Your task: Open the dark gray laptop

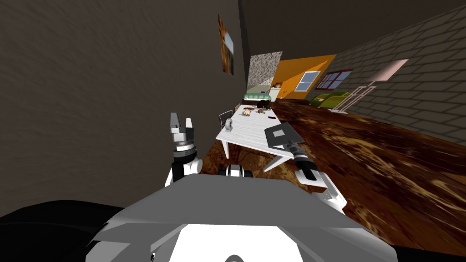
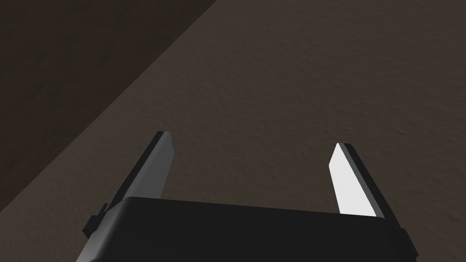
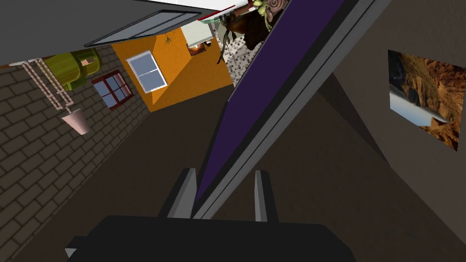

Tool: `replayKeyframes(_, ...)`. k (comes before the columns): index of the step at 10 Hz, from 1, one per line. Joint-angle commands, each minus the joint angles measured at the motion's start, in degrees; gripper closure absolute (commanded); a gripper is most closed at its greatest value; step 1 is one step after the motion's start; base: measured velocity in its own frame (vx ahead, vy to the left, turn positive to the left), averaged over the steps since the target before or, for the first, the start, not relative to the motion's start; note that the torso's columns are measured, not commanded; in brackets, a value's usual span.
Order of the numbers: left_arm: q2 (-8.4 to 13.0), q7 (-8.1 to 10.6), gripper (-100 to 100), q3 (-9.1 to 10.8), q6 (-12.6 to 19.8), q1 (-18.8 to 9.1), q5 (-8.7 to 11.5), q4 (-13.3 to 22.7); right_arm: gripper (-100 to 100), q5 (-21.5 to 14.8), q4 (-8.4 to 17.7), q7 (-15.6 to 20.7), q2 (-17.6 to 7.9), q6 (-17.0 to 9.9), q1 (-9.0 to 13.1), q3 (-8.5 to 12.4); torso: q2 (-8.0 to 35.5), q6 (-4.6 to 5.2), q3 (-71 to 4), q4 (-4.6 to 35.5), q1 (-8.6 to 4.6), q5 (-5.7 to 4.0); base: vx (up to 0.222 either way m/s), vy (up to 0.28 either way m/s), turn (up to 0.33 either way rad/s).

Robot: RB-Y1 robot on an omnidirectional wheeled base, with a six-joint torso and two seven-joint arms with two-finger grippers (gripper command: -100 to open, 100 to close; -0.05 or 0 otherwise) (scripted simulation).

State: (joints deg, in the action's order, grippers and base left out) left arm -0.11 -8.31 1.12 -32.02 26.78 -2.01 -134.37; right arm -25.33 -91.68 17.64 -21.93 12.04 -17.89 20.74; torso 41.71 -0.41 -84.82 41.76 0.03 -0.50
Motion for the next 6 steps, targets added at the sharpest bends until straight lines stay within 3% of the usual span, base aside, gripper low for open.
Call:
replayKeyframes(1,0.0,0.00,0,0.00,0.0,0.0,0.0,0.0,100,0.7,2.0,-0.2,0.7,1.1,1.2,-0.2,0.0,-0.05,0.0,0.0,-0.03,0.01,-0.022,-0.026,-0.018)
replayKeyframes(2,0.0,0.00,0,0.00,0.0,0.0,0.0,0.0,100,2.3,5.1,-1.0,3.2,3.9,2.0,-0.6,0.0,0.11,0.0,0.2,0.08,0.33,0.010,-0.065,-0.048)
replayKeyframes(3,0.0,0.00,0,0.00,0.0,0.0,0.0,0.0,100,2.3,5.1,-1.0,3.2,3.9,2.0,-0.6,0.2,0.30,0.0,0.2,-0.07,0.26,0.020,-0.074,-0.045)
replayKeyframes(4,0.0,0.00,0,0.00,0.0,0.0,0.0,0.0,-100,2.9,2.4,-2.7,0.7,1.5,1.0,-0.1,0.2,0.21,0.1,0.2,-0.11,0.26,-0.018,-0.015,0.059)
replayKeyframes(6,0.0,0.00,0,-0.01,0.0,0.0,0.0,0.0,-100,3.3,0.9,-4.1,-1.1,-0.6,0.6,-0.1,0.6,0.38,0.3,0.5,0.21,0.56,-0.040,0.034,0.059)
